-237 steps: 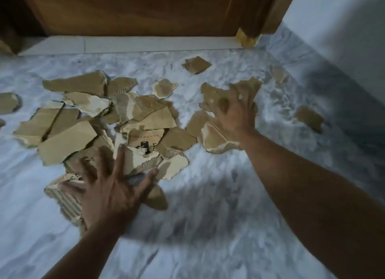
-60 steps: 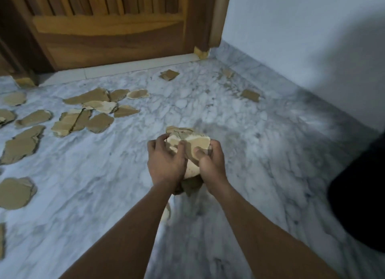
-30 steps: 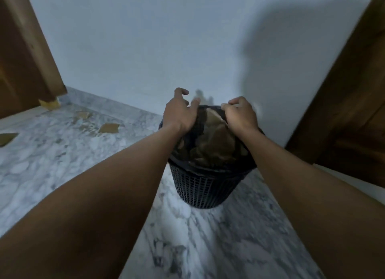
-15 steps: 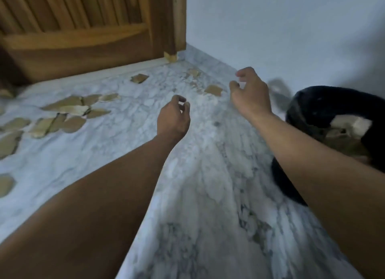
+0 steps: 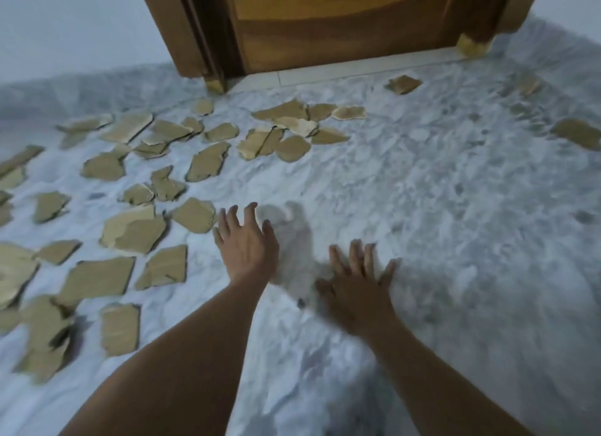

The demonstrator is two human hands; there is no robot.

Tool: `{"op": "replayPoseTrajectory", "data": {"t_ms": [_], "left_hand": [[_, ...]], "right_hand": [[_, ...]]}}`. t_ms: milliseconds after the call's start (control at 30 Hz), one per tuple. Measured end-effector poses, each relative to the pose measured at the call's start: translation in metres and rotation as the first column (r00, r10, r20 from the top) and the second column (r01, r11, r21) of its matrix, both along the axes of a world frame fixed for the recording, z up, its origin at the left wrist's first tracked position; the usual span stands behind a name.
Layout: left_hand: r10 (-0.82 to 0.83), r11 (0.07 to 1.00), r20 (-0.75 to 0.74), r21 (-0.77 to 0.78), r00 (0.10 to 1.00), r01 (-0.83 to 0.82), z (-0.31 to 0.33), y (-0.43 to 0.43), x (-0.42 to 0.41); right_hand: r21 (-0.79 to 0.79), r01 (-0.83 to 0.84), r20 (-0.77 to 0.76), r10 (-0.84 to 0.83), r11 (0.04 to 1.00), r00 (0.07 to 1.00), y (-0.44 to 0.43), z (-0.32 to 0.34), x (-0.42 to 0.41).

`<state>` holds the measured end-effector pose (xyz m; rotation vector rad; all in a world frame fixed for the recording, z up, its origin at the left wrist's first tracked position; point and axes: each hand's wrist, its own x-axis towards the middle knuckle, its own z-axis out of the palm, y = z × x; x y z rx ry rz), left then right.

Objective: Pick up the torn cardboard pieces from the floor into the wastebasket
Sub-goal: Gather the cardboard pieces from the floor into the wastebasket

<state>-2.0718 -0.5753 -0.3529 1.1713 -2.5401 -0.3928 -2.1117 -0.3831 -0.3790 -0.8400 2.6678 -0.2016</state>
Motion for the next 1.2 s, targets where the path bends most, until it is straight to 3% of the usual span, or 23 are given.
{"op": "replayPoseTrajectory", "data": {"t_ms": [167,400,533,633,733,833,900,1000,1067,1133,1200], "left_hand": [[0.114,0.991,0.267,0.040,0.957,-0.129,-0.025,-0.079,0.013],[-0.112,0.980,0.261,0.190,0.959,0.063,-0.018,-0.131,-0.051],[-0.022,0.998,0.278,0.057,0.960,0.007,-0.011,-0.176,-0.080],[0.061,0.983,0.307,0.144,0.950,-0.110,-0.019,-0.202,-0.114],[0.039,0.981,0.257,0.175,0.966,-0.086,-0.028,-0.203,-0.155],[0.006,0.989,0.226,0.146,0.974,-0.039,-0.030,-0.193,-0.190],[0.004,0.991,0.247,0.128,0.969,-0.037,-0.032,-0.188,-0.201],[-0.037,0.996,0.273,0.092,0.961,0.012,-0.035,-0.185,-0.210],[-0.075,0.995,0.271,0.078,0.960,0.056,-0.036,-0.186,-0.212],[-0.095,0.994,0.262,0.083,0.960,0.076,-0.037,-0.186,-0.214],[-0.119,0.992,0.238,0.078,0.964,0.103,-0.037,-0.185,-0.216]], "right_hand": [[-0.045,0.009,-0.166,-0.016,0.999,0.986,-0.056,-0.018,-0.021],[0.001,0.143,-0.038,-0.142,0.990,0.989,-0.124,-0.004,-0.097],[-0.073,0.215,0.018,-0.214,0.974,0.977,-0.162,0.002,-0.143],[-0.199,0.245,-0.035,-0.257,0.949,0.966,-0.192,-0.004,-0.182],[-0.282,0.188,-0.179,-0.244,0.941,0.953,-0.212,-0.015,-0.231],[-0.256,0.125,-0.148,-0.166,0.959,0.975,-0.236,-0.015,-0.277],[-0.383,0.077,-0.116,-0.130,0.921,0.985,-0.249,-0.012,-0.299],[-0.536,-0.016,-0.289,-0.165,0.844,0.943,-0.255,-0.003,-0.343],[-0.505,0.080,-0.291,-0.257,0.859,0.922,-0.252,0.000,-0.384],[-0.377,0.276,-0.153,-0.353,0.884,0.923,-0.252,0.005,-0.427],[-0.239,0.333,-0.011,-0.345,0.912,0.939,-0.263,0.009,-0.459]]}}
